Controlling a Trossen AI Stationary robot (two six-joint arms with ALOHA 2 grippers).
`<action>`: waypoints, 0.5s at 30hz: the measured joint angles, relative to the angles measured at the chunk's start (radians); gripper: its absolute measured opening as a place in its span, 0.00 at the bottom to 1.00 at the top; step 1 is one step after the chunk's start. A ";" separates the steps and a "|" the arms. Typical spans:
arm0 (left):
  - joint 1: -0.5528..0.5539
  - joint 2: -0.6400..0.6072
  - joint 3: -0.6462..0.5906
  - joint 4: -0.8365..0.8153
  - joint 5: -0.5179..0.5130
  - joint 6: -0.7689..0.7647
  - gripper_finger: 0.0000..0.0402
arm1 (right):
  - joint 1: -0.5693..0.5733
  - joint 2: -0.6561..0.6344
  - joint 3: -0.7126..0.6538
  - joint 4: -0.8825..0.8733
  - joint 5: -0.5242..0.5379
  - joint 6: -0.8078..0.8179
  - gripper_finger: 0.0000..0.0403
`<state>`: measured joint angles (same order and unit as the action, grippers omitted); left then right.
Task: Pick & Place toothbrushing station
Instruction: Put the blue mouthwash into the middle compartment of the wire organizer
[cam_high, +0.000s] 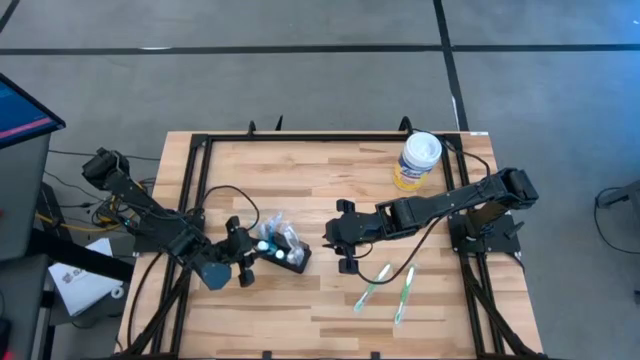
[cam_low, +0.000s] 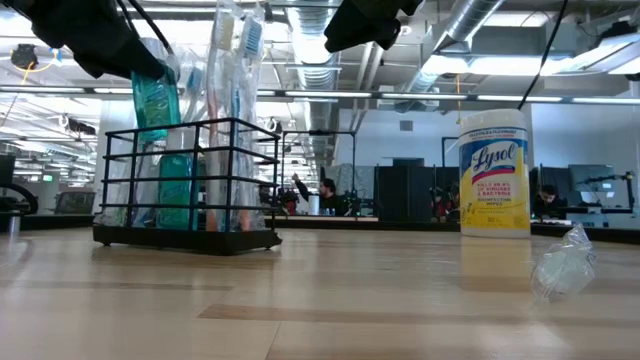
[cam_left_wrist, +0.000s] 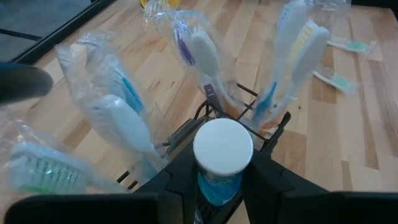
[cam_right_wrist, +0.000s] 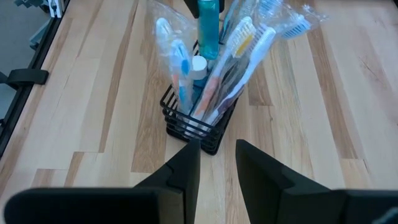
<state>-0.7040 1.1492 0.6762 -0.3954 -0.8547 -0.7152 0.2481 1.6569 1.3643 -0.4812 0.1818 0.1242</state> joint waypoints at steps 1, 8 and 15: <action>0.000 0.000 0.000 0.000 -0.001 0.000 0.21 | 0.000 0.000 0.000 0.000 0.000 0.000 0.23; 0.026 -0.001 -0.071 0.089 0.011 -0.009 0.21 | 0.000 0.000 0.000 -0.001 0.000 0.000 0.23; 0.043 -0.001 -0.135 0.197 0.025 0.023 0.21 | 0.000 0.000 0.000 -0.001 0.000 0.000 0.23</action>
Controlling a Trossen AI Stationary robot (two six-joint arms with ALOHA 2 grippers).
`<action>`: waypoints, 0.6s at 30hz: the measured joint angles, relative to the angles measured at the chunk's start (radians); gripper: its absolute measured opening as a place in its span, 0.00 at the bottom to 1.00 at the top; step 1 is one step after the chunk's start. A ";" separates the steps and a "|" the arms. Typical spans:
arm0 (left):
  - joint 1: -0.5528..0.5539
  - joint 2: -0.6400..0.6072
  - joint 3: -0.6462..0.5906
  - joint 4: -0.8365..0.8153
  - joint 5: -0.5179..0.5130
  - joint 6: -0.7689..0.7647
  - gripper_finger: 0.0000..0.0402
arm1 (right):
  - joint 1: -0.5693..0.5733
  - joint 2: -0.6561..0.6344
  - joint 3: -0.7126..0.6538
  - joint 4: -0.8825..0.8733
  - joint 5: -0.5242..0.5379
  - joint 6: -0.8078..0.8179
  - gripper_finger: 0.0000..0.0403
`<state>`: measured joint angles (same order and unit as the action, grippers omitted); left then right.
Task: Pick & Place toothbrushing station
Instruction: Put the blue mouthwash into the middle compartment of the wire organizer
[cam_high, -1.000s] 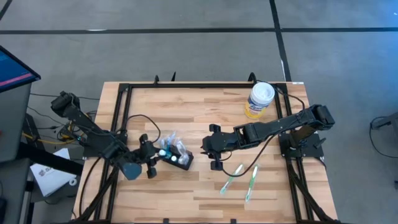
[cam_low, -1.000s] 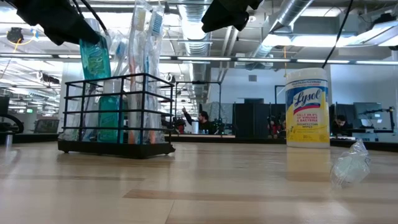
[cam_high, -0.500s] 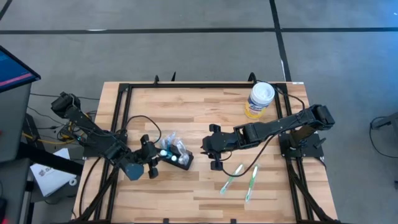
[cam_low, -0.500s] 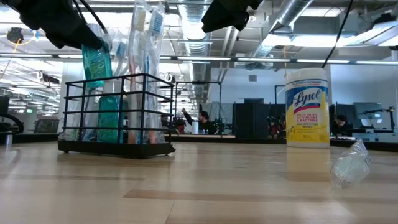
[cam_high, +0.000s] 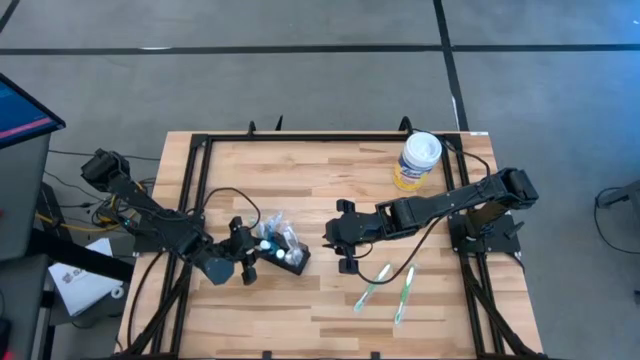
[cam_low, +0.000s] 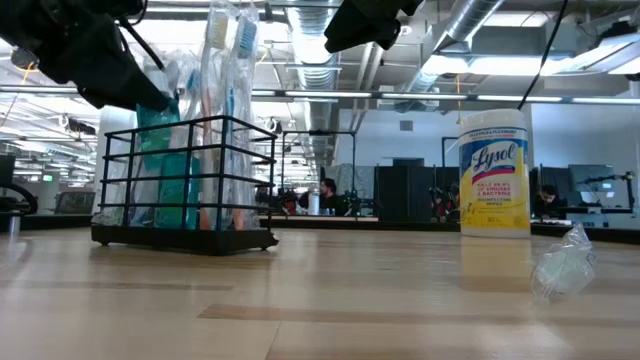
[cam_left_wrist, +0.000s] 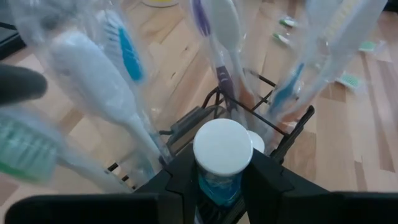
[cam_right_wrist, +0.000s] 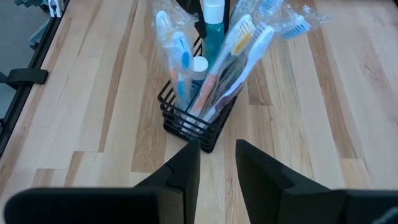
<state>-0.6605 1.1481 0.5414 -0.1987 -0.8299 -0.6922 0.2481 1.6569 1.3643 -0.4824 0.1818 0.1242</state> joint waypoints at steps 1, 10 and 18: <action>0.000 0.000 -0.007 0.010 0.000 0.000 0.21 | 0.000 0.000 0.000 0.000 0.000 0.000 0.23; 0.005 0.000 -0.066 0.088 0.000 0.000 0.21 | 0.000 0.000 0.000 0.000 0.000 0.000 0.23; 0.063 0.011 -0.079 0.121 0.072 0.002 0.21 | -0.002 0.000 0.000 0.000 0.000 -0.001 0.23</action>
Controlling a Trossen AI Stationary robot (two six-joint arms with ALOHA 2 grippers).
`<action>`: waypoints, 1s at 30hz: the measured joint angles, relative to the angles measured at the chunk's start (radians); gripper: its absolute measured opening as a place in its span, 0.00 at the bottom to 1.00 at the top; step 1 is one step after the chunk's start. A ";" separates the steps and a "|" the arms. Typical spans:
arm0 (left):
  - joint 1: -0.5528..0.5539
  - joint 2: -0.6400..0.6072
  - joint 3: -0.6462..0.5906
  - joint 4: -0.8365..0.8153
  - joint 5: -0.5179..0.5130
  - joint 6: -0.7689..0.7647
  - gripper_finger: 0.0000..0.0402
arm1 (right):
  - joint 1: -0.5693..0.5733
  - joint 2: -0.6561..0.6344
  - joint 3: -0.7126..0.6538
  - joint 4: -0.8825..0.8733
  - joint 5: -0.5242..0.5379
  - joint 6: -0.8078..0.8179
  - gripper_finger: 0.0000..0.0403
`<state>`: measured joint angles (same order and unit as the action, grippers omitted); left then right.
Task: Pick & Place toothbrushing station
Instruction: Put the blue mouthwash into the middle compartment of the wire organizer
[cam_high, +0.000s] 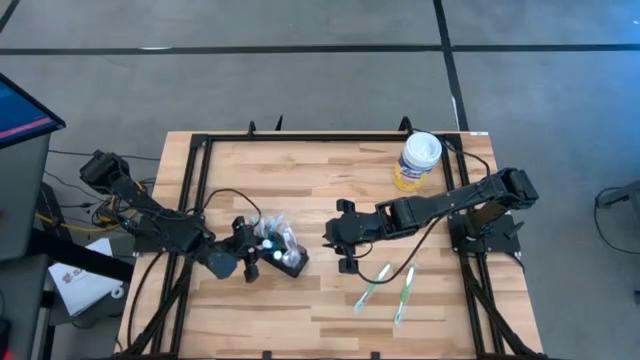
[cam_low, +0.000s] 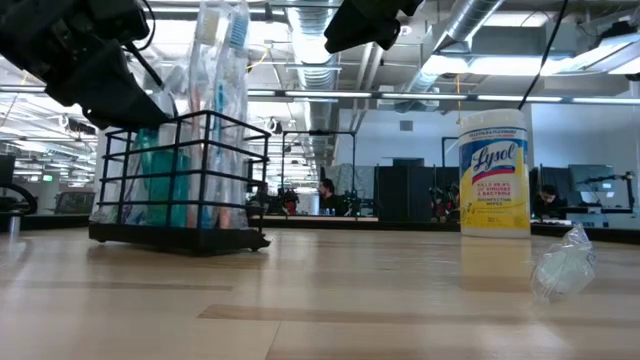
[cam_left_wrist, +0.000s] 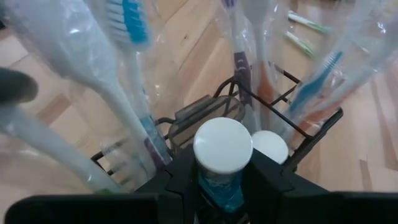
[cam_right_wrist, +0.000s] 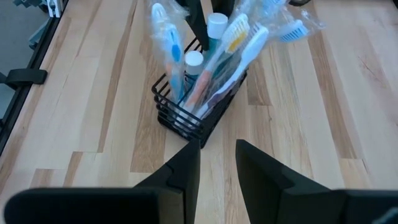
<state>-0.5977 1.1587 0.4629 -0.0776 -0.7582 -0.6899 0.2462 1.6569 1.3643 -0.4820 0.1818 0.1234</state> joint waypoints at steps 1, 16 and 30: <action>0.004 0.000 0.000 0.000 0.003 0.003 0.21 | 0.000 0.000 0.000 0.000 0.000 0.000 0.23; 0.016 0.029 0.001 0.023 0.043 0.006 0.22 | 0.000 0.000 0.000 -0.005 0.003 -0.002 0.23; 0.016 0.045 0.001 0.036 0.052 0.007 0.29 | 0.000 0.000 0.000 -0.005 0.003 -0.002 0.23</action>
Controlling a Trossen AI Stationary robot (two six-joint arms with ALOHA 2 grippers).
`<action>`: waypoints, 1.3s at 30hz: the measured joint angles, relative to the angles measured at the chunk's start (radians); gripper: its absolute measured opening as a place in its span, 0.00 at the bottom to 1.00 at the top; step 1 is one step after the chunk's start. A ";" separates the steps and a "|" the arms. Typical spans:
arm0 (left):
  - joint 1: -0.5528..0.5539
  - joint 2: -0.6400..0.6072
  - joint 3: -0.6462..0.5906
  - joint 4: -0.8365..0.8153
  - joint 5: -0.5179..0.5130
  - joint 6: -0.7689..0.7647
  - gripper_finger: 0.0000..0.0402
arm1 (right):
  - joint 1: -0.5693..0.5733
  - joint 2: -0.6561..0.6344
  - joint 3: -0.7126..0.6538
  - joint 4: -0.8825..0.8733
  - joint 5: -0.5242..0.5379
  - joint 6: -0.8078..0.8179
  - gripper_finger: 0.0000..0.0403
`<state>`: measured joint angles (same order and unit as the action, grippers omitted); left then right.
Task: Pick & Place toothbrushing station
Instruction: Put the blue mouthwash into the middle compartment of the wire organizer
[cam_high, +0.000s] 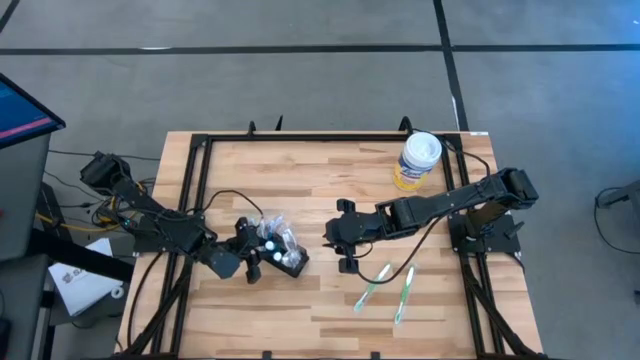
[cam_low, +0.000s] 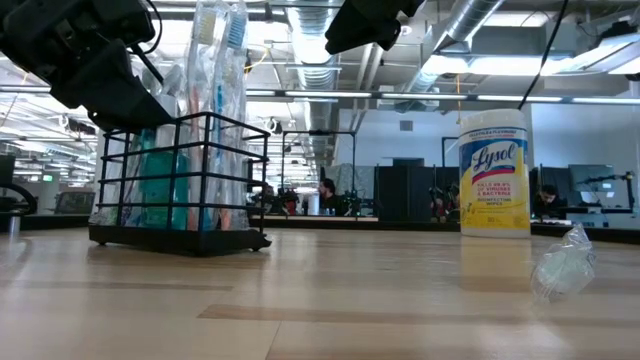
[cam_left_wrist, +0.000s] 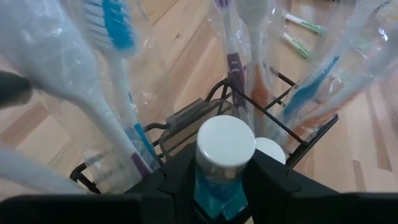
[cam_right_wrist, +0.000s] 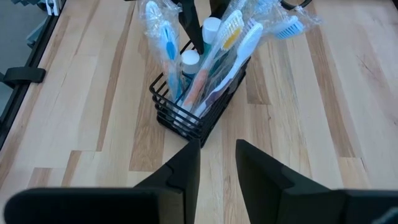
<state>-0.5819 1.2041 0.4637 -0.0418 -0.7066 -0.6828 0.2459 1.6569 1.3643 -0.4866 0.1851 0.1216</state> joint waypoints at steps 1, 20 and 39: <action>0.000 0.000 0.000 0.000 0.000 0.002 0.29 | 0.000 0.000 0.000 0.000 0.000 0.000 0.23; 0.000 0.001 -0.002 0.016 0.006 0.024 0.30 | 0.000 0.000 0.000 -0.003 0.000 0.000 0.23; 0.000 -0.002 -0.005 0.101 0.022 0.126 0.28 | 0.000 0.000 0.000 -0.007 0.000 0.000 0.23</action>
<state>-0.5819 1.2026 0.4587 0.0593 -0.6847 -0.5573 0.2459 1.6569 1.3643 -0.4938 0.1848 0.1219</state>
